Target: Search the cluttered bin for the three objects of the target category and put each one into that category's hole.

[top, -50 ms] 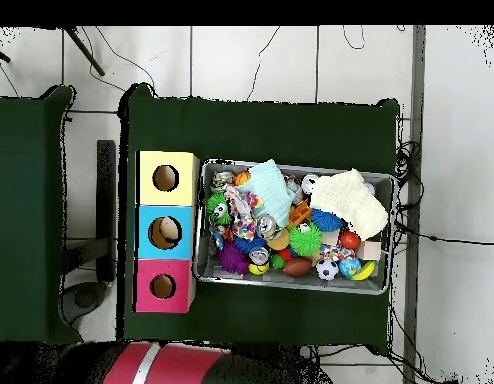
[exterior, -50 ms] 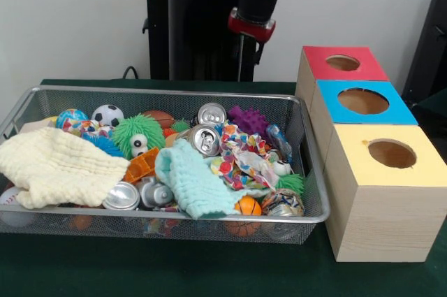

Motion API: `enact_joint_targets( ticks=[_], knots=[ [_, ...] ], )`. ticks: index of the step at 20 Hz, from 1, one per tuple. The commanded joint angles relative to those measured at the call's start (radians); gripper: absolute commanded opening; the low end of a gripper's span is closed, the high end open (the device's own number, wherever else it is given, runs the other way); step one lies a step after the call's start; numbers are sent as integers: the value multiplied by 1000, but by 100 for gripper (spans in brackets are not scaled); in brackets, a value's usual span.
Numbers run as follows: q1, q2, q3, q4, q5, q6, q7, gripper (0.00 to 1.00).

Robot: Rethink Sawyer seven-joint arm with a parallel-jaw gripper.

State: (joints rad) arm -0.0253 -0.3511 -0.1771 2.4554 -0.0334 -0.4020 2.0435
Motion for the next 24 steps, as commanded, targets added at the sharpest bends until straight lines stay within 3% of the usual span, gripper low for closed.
enact_joint_targets(
  ticks=[1,4,10,16,22,24],
  knots=[
    [44,-510,-41,47,49,334,56,100],
    [99,-574,-57,14,60,462,73,100],
    [183,-558,-51,-68,83,594,139,100],
    [198,-442,30,-82,109,468,196,100],
    [289,-385,13,-101,168,474,224,100],
    [305,-348,19,-108,188,436,236,100]
  ],
)
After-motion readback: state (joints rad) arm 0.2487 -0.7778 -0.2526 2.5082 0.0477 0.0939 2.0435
